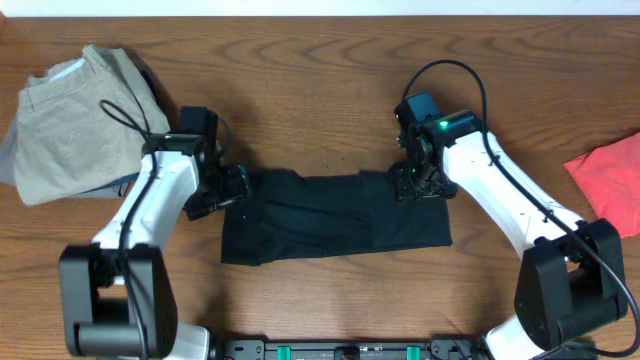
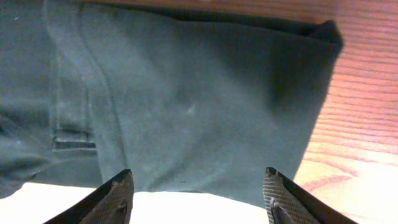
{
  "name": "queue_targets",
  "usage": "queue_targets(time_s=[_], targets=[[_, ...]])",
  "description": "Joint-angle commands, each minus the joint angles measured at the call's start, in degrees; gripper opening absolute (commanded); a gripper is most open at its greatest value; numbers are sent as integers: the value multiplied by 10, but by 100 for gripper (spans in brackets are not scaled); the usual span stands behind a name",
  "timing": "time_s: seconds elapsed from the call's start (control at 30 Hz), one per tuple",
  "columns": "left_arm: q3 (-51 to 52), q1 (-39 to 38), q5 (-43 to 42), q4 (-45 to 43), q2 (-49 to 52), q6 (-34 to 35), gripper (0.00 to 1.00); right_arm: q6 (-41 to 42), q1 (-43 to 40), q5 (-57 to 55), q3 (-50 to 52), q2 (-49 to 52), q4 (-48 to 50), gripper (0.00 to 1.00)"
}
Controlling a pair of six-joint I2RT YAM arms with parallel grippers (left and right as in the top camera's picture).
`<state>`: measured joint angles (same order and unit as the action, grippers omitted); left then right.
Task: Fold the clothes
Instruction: 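Fold the shirt's right end leftward over the middle with the right gripper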
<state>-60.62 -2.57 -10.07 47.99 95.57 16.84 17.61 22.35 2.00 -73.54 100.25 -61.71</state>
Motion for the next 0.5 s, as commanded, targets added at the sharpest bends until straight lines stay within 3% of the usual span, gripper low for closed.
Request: queue_targets(time_s=[0.0,0.13,0.3,0.47], targets=[[11,2,-76,-2,51,-77,81,10,-11,-14,-2,2,-1,65],[11,2,-76,-2,103,-77,81,10,-11,-14,-2,2,-1,65],[11,-8,-149,8,149,-96,81,10,-11,-18,-2,2,0,65],[12,-31,-150,17,159,-96,69,9,-11,-18,-2,2,2,66]])
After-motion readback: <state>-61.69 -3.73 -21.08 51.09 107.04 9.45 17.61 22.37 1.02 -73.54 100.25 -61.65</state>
